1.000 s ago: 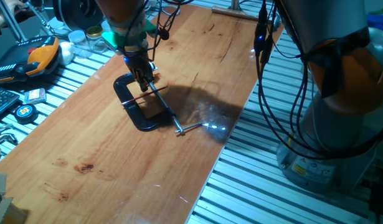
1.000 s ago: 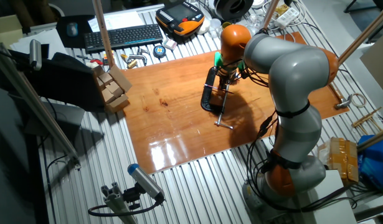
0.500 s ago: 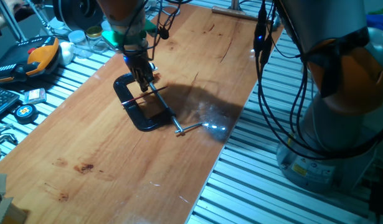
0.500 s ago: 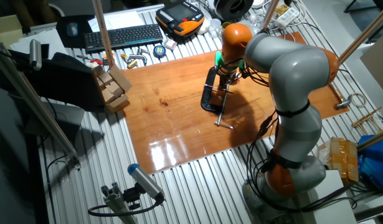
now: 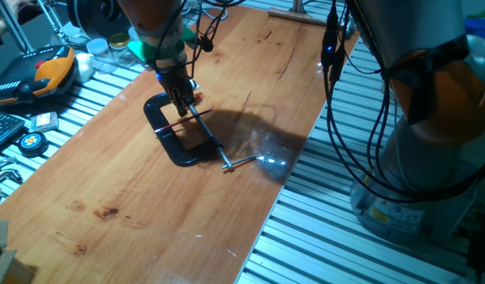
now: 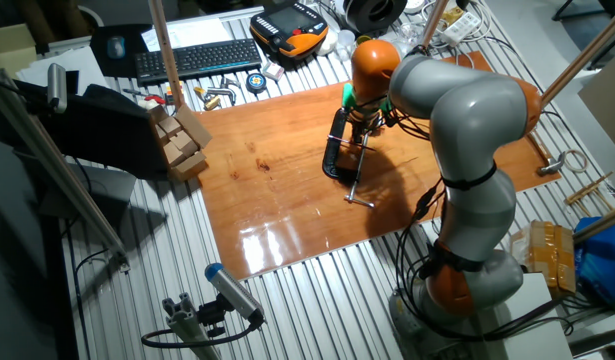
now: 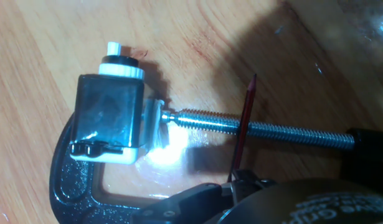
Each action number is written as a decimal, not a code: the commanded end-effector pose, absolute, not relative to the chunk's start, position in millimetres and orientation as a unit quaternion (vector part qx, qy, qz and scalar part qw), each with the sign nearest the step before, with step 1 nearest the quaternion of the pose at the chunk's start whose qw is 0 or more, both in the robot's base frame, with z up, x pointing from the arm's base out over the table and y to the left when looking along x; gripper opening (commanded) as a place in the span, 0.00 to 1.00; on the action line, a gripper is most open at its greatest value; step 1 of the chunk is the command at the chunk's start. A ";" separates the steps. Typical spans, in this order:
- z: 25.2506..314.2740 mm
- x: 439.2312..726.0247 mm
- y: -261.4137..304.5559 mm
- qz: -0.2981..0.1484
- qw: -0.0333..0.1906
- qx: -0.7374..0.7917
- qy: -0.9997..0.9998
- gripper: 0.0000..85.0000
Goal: Insert the pencil into the pencil sharpener
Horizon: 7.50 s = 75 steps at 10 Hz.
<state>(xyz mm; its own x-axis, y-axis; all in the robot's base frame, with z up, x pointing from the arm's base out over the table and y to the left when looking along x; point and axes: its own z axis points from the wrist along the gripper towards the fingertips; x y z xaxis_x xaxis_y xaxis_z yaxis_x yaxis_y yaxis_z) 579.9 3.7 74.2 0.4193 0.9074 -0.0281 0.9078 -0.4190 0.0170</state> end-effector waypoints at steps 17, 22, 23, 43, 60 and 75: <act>66.9 583.2 4.7 -0.005 0.018 0.853 0.521 0.40; 60.3 584.4 5.3 -0.007 0.031 0.857 0.514 0.40; 57.9 584.7 5.1 -0.007 0.034 0.858 0.512 0.40; 39.6 582.6 1.2 -0.016 0.048 0.867 0.496 0.40; 68.7 574.8 11.5 0.007 0.031 0.855 0.518 0.00; 82.8 603.8 35.5 0.006 0.032 0.856 0.516 0.00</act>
<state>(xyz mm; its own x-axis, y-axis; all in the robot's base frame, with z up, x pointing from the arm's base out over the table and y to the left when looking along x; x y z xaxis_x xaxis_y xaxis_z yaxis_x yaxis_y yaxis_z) 604.3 35.8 83.1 0.4668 0.8841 -0.0224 0.8833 -0.4648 0.0604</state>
